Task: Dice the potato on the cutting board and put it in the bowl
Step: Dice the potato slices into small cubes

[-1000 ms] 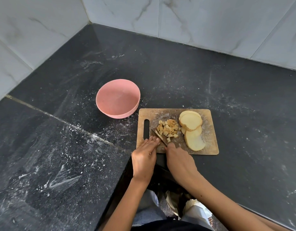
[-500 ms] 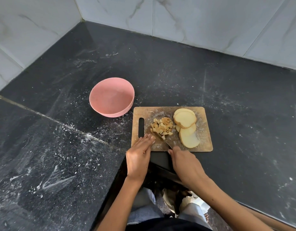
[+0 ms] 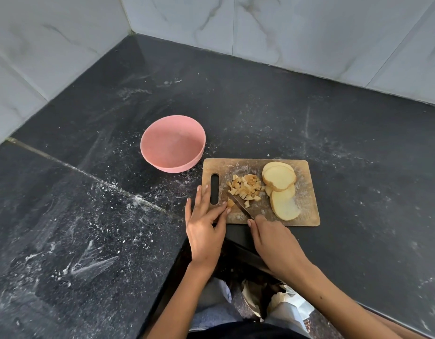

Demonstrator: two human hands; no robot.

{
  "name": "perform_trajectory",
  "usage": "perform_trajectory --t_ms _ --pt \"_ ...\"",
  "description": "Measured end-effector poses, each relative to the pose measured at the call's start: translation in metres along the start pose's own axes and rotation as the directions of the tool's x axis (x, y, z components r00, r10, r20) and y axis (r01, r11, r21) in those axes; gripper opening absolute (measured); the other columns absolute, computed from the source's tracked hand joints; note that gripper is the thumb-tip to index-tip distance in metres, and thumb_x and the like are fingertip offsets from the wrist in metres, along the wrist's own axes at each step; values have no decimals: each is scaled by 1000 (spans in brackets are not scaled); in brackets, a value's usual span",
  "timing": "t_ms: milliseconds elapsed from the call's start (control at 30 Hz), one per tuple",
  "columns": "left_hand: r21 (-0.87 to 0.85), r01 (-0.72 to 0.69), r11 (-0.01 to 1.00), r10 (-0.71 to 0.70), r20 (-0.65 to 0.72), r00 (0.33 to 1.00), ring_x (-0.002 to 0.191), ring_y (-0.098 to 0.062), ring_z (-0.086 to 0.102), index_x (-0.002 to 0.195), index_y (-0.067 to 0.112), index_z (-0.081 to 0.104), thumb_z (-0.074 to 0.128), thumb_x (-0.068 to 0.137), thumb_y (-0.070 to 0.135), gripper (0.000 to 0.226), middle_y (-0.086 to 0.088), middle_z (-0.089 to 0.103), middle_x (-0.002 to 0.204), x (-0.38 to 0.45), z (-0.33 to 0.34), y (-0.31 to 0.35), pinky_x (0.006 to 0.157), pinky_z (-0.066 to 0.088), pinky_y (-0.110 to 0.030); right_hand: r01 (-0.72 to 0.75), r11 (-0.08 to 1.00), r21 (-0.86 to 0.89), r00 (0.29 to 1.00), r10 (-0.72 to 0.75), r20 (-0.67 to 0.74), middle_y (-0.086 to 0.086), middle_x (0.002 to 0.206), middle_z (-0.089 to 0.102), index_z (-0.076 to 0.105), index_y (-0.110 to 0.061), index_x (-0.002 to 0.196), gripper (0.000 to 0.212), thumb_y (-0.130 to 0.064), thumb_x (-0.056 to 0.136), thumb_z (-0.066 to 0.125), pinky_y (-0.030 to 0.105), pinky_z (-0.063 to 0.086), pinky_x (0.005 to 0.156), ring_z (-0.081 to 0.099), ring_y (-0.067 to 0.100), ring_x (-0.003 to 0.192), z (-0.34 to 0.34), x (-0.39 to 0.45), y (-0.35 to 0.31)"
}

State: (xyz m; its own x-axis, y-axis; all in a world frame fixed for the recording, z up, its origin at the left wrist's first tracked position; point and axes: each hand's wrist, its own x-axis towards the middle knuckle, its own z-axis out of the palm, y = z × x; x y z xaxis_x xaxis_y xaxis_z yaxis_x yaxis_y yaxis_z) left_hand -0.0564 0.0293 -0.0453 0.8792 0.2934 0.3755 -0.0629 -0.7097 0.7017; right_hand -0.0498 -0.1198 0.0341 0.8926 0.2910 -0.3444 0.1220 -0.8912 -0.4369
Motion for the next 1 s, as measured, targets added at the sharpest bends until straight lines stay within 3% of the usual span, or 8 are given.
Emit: perform_trajectory --t_ms 367,567,700,867,1000 --pt "42 29 999 -29 0 1000 142 -25 33 92 16 78 75 82 18 10 -8 47 145 2 4 2 116 22 -52 -24 997 -78 999 27 35 10 90 62 33 -17 90 26 -36 104 21 34 37 61 62 33 84 2 6 -9" --pt "126 -64 990 62 17 998 145 -23 28 87 12 77 68 84 15 10 -13 41 149 6 5 2 119 17 -41 -70 988 -138 994 81 72 12 100 63 30 -16 92 19 -29 105 22 34 34 63 61 33 92 6 6 -14" --pt "99 -56 994 55 10 998 145 -20 26 86 11 77 75 78 3 12 -13 41 149 7 6 3 118 20 -48 -83 984 -158 990 99 98 12 106 63 31 -16 94 11 -18 104 28 34 34 64 62 33 96 8 13 -17" --pt "65 8 998 -8 -9 1000 144 -24 27 85 18 78 75 78 12 10 -11 39 150 8 3 5 117 19 -50 -98 981 -170 987 117 106 12 107 63 38 -13 102 22 -28 105 22 34 35 64 62 33 97 9 5 -12" --pt "49 17 999 -18 27 999 144 -24 29 84 13 78 77 80 10 5 -9 45 147 9 0 4 120 16 -35 -127 974 -186 979 153 137 12 106 61 41 -11 106 30 -33 105 20 35 36 67 60 34 98 4 -9 1"
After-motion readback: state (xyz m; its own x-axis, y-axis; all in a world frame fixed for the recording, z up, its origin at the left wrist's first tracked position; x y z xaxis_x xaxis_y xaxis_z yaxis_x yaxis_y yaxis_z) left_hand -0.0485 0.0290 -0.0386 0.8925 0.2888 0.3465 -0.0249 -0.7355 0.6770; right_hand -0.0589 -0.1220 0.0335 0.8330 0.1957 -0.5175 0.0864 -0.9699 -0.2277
